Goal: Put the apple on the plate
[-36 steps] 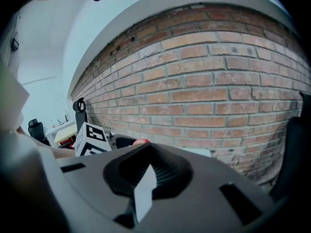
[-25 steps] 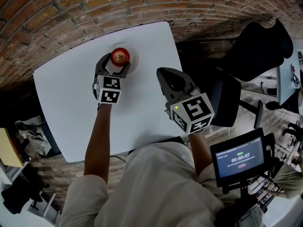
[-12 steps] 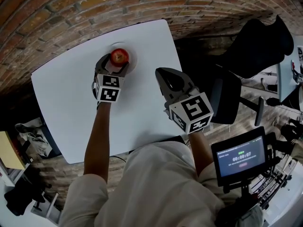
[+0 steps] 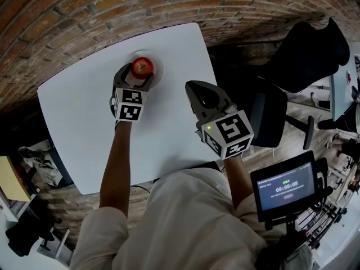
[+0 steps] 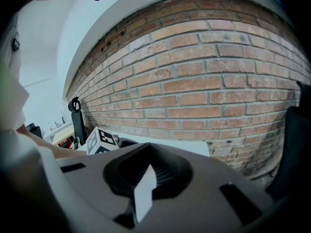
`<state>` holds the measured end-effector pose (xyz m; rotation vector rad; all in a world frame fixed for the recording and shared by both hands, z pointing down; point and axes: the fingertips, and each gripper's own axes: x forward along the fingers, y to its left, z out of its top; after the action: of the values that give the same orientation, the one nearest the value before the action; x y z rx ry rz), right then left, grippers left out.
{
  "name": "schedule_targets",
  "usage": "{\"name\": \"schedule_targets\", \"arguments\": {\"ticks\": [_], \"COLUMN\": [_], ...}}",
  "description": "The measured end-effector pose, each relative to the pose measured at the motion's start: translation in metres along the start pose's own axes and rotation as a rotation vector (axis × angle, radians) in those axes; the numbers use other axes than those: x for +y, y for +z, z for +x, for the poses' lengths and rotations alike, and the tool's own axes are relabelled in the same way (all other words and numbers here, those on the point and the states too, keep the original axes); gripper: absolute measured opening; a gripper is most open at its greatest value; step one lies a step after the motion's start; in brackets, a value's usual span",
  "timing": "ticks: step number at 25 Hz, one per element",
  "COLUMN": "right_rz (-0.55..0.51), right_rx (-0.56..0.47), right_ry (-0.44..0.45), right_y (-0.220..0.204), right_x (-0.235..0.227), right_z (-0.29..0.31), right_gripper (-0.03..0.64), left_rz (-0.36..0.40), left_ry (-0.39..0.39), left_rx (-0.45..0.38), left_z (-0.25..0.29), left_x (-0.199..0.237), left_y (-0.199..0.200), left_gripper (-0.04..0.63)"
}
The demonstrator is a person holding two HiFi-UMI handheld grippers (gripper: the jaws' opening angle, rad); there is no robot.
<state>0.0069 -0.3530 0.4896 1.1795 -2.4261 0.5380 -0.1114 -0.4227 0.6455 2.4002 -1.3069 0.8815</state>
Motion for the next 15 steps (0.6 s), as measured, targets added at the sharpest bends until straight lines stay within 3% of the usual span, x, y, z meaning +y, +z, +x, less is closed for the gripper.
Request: {"name": "schedule_targets", "arguments": {"ticks": [5, 15], "right_rz": [0.003, 0.005], "right_rx": [0.0, -0.014], "right_ry": [0.002, 0.011], "right_y": [0.0, 0.002], "right_x": [-0.001, 0.0], "right_z": [0.0, -0.002], "right_gripper": [0.003, 0.003], "left_rz": [-0.045, -0.049], "left_ry": [-0.039, -0.008], "left_rx": [-0.005, -0.011], "left_z": [-0.002, -0.011], "left_x": [-0.001, 0.01], "left_y": [0.004, 0.006], "left_gripper": [0.347, 0.347]}}
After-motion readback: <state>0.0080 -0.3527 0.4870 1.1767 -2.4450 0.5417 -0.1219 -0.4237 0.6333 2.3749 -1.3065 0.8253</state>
